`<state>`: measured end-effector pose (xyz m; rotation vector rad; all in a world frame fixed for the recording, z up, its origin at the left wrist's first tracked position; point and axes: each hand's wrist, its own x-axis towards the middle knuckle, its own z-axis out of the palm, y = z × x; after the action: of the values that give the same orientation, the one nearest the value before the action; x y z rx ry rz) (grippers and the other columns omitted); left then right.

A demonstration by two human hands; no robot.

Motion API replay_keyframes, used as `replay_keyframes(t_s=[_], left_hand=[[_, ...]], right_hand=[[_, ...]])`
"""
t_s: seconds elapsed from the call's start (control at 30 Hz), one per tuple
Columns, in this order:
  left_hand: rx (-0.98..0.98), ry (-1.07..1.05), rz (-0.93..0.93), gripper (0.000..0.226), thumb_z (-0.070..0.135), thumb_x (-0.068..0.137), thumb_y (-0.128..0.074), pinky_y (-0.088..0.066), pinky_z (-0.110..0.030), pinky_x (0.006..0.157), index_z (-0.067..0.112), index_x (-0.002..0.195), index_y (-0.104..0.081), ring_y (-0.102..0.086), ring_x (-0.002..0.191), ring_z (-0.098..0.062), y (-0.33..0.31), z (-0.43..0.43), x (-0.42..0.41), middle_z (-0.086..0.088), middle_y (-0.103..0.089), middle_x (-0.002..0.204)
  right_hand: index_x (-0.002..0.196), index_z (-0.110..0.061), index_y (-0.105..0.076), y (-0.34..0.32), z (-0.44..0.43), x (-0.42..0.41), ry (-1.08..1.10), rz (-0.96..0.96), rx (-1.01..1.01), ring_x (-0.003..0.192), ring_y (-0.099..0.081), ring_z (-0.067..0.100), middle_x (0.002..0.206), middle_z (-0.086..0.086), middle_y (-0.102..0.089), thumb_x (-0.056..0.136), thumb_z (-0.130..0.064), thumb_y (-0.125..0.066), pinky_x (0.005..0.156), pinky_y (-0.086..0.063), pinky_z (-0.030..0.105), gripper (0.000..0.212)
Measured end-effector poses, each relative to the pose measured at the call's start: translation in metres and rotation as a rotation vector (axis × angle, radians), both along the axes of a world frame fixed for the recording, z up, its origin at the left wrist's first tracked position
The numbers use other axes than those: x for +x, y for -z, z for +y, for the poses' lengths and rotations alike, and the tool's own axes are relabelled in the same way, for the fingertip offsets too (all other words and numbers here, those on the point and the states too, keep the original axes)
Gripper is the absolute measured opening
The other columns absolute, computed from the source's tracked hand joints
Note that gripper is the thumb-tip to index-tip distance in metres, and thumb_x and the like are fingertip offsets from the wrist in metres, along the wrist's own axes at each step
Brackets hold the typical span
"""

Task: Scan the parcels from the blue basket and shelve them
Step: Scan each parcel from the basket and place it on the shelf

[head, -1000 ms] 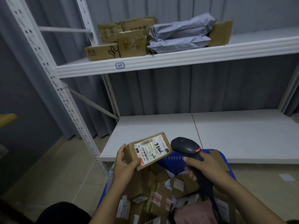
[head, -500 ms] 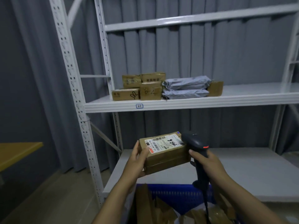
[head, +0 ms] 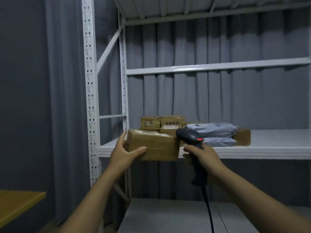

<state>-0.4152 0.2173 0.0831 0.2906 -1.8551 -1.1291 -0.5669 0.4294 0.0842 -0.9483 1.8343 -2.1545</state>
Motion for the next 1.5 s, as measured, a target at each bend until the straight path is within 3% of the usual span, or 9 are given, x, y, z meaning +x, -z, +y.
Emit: replay_keyframes(t_s=[0.1,0.33,0.47,0.63,0.73,0.87,1.07,1.27,1.5], left_hand=[[0.011,-0.095,0.057,0.093,0.034,0.076,-0.079,-0.045,-0.036,0.100,0.031,0.150,-0.023,-0.050,0.123,-0.020,-0.022,-0.038,-0.012,0.000,-0.043,0.144],[0.023,-0.103,0.070,0.089,0.033,0.079,-0.076,-0.045,-0.036,0.097,0.031,0.151,-0.022,-0.046,0.125,-0.021,-0.045,-0.109,-0.064,-0.001,-0.041,0.146],[0.033,-0.046,-0.035,0.086,0.040,0.082,-0.071,-0.044,-0.037,0.100,0.029,0.151,-0.022,-0.046,0.122,-0.019,-0.047,-0.146,-0.098,-0.002,-0.042,0.144],[-0.119,-0.190,-0.079,0.070,0.027,0.090,-0.065,-0.045,-0.038,0.098,0.024,0.149,-0.027,-0.047,0.126,-0.025,-0.044,-0.161,-0.139,-0.002,-0.047,0.135],[-0.294,-0.415,-0.036,0.079,0.018,0.093,-0.061,-0.037,-0.041,0.108,0.026,0.155,-0.011,-0.035,0.136,-0.026,-0.032,-0.149,-0.155,-0.008,-0.023,0.154],[-0.521,-0.484,-0.171,0.068,0.030,0.096,-0.055,-0.020,-0.042,0.117,0.028,0.154,-0.018,-0.003,0.148,-0.027,-0.013,-0.137,-0.172,-0.005,0.004,0.162],[-0.529,-0.514,-0.345,0.066,0.046,0.096,-0.049,-0.019,-0.049,0.118,0.030,0.153,-0.020,0.001,0.148,-0.030,-0.016,-0.128,-0.180,-0.008,0.006,0.162],[-0.547,-0.483,-0.417,0.065,0.044,0.094,-0.053,-0.021,-0.049,0.118,0.025,0.150,-0.028,-0.005,0.147,-0.031,-0.017,-0.083,-0.152,-0.012,-0.001,0.161],[-0.688,-0.347,-0.542,0.057,0.036,0.093,-0.057,-0.027,-0.043,0.114,0.020,0.145,-0.040,-0.017,0.143,-0.033,0.045,-0.005,-0.105,-0.013,-0.016,0.157]], right_hand=[[0.105,-0.007,-0.065,-0.022,-0.025,-0.023,-0.004,0.002,-0.035,0.090,-0.069,0.027,0.096,0.011,-0.070,0.086,-0.016,-0.071,0.073,-0.059,0.038,0.022],[0.086,-0.011,-0.068,-0.046,-0.062,-0.075,0.085,0.054,0.020,0.069,-0.064,0.029,0.070,0.008,-0.068,0.064,-0.042,-0.077,0.075,-0.052,0.046,0.039],[0.093,-0.011,-0.067,-0.053,-0.076,-0.089,0.113,0.088,0.053,0.077,-0.065,0.029,0.081,0.012,-0.069,0.083,-0.032,-0.072,0.082,-0.054,0.055,0.024],[0.089,-0.027,-0.057,-0.052,-0.088,-0.099,0.125,0.172,0.121,0.093,-0.059,0.022,0.097,0.003,-0.064,0.089,-0.034,-0.065,0.093,-0.049,0.046,0.011],[0.088,-0.028,-0.056,-0.050,-0.091,-0.102,0.139,0.209,0.146,0.089,-0.057,0.019,0.094,0.001,-0.063,0.089,-0.034,-0.065,0.090,-0.048,0.044,0.011],[0.088,-0.024,-0.059,-0.047,-0.093,-0.101,0.160,0.229,0.176,0.088,-0.059,0.023,0.093,0.006,-0.065,0.089,-0.032,-0.065,0.088,-0.049,0.046,0.010],[0.083,-0.021,-0.061,-0.051,-0.089,-0.095,0.199,0.221,0.174,0.088,-0.062,0.027,0.091,0.011,-0.067,0.088,-0.034,-0.067,0.089,-0.050,0.049,0.015],[0.085,-0.004,-0.067,-0.048,-0.061,-0.083,0.201,0.159,0.151,0.064,-0.065,0.029,0.072,0.015,-0.068,0.083,-0.025,-0.072,0.066,-0.058,0.043,0.022],[0.077,-0.007,-0.064,0.010,-0.001,-0.041,0.165,0.108,0.282,0.048,-0.056,0.019,0.066,0.008,-0.062,0.084,-0.022,-0.071,0.047,-0.045,0.025,0.018]])
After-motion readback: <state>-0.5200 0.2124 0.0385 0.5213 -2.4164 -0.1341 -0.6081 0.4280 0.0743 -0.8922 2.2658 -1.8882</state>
